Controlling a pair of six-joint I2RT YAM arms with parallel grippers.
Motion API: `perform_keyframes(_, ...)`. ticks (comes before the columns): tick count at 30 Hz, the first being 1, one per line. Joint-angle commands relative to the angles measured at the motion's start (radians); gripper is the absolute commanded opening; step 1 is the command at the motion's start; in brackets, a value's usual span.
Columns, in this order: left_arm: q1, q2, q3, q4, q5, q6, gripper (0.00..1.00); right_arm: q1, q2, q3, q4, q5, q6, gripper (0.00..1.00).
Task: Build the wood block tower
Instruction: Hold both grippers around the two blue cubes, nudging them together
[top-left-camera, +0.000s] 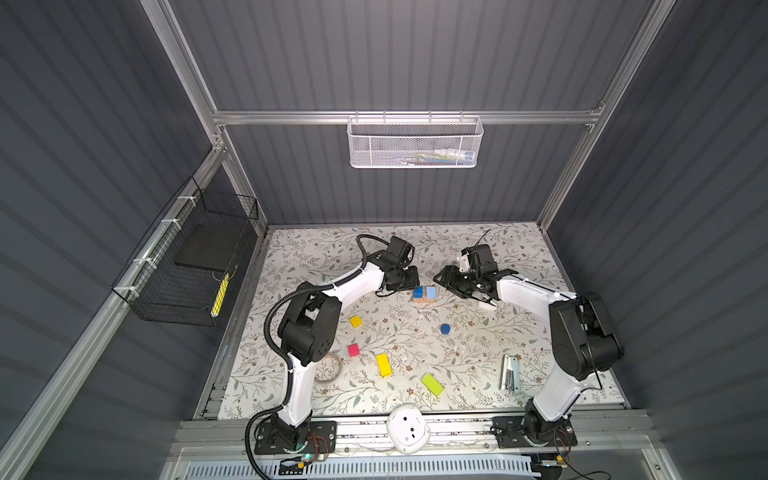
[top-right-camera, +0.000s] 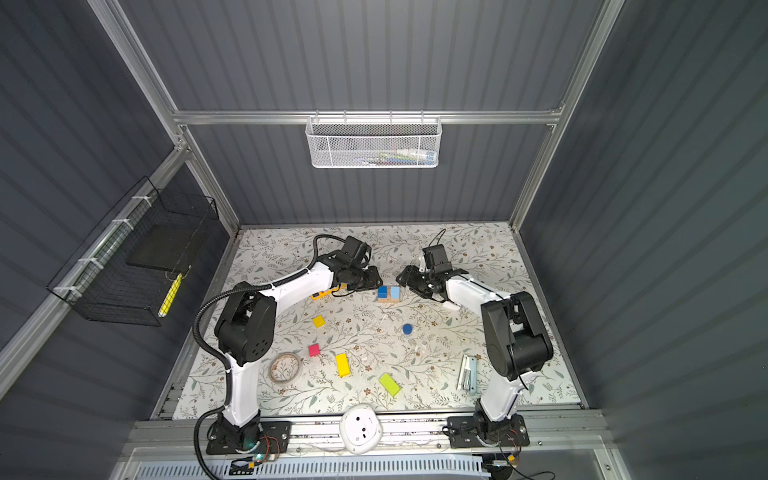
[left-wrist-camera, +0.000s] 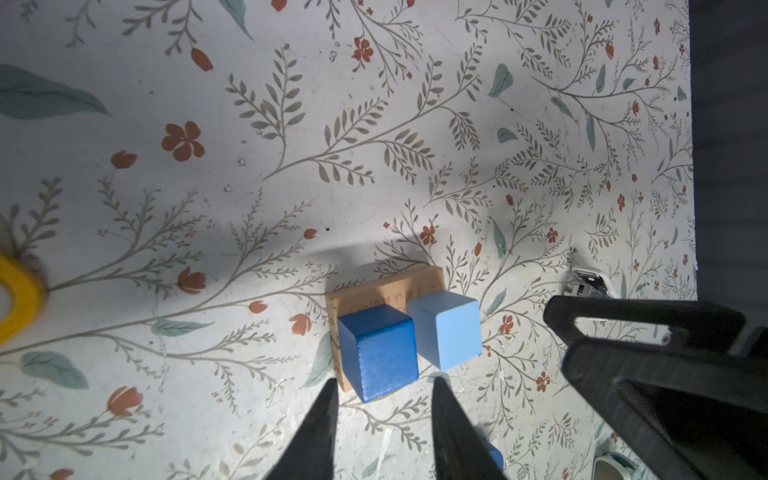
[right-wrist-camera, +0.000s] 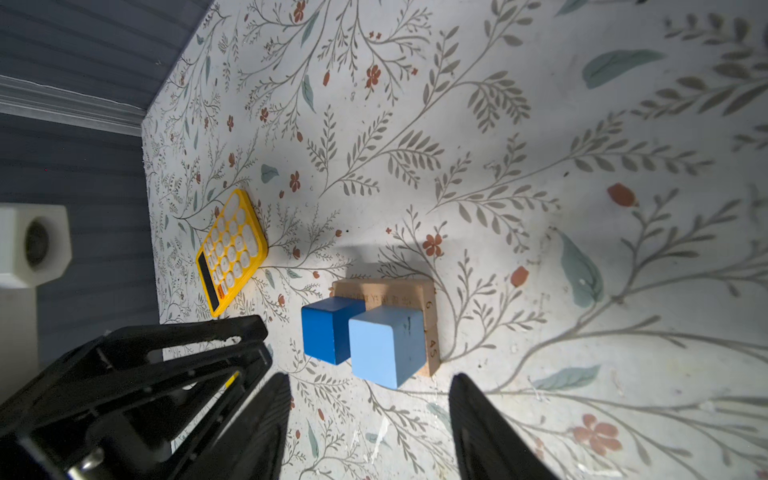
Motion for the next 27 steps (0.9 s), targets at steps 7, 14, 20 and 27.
perform_keyframes(7,0.008,0.025,-0.003,-0.005,0.017,0.008,0.31,0.015,0.047,0.042,-0.024,-0.008,-0.012,0.56)
perform_keyframes(14,0.009,0.039,0.004,-0.018,0.024,0.012,0.31,0.024,0.074,0.053,-0.024,-0.017,-0.010,0.55)
perform_keyframes(20,0.008,0.054,0.010,-0.033,0.027,0.014,0.32,0.030,0.092,0.065,-0.023,-0.020,-0.010,0.53)
perform_keyframes(27,0.008,0.061,0.016,-0.034,0.031,0.012,0.32,0.038,0.114,0.083,-0.027,-0.025,-0.010,0.51)
